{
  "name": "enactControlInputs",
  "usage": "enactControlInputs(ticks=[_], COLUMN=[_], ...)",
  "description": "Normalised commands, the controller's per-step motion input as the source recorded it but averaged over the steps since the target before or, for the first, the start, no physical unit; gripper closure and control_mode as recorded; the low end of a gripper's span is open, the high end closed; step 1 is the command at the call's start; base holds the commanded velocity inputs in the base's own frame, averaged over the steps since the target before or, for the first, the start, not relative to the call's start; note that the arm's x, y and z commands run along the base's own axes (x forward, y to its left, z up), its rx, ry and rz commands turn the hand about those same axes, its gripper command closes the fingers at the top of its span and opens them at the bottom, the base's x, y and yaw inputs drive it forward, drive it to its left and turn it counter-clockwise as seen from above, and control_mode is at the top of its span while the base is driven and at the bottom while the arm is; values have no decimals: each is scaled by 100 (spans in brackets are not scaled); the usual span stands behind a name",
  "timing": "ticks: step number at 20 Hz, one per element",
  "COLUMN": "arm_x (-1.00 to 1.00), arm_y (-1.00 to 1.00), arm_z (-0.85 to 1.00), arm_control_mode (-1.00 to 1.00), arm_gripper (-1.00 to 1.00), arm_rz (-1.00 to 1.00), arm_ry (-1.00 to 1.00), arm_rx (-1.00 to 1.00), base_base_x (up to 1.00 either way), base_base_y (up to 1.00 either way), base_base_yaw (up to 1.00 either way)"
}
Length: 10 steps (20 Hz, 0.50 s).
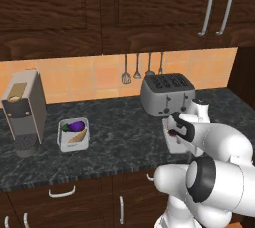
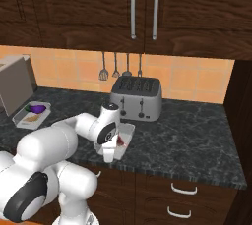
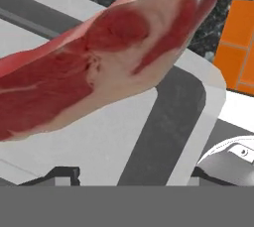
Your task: Take the meat container that has the steak and place it on the second highest rack of the freezer. Then take the vegetable container that has the eggplant and sweet potato and place it on the highest rack of the freezer.
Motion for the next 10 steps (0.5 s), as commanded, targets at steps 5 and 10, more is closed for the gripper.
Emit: enactControlInputs(ticks=[5, 10], arm_x=[0, 0], arm_y=[0, 1], arm_z=[0, 5], arm_control_mode=[-100, -100], arm_gripper=[100, 100], arm_rz=[0, 4], arm_ry=[0, 0], arm_rx=[0, 0], base_base_x=[0, 0], base_base_y=[0, 0], base_base_yaw=[0, 0])
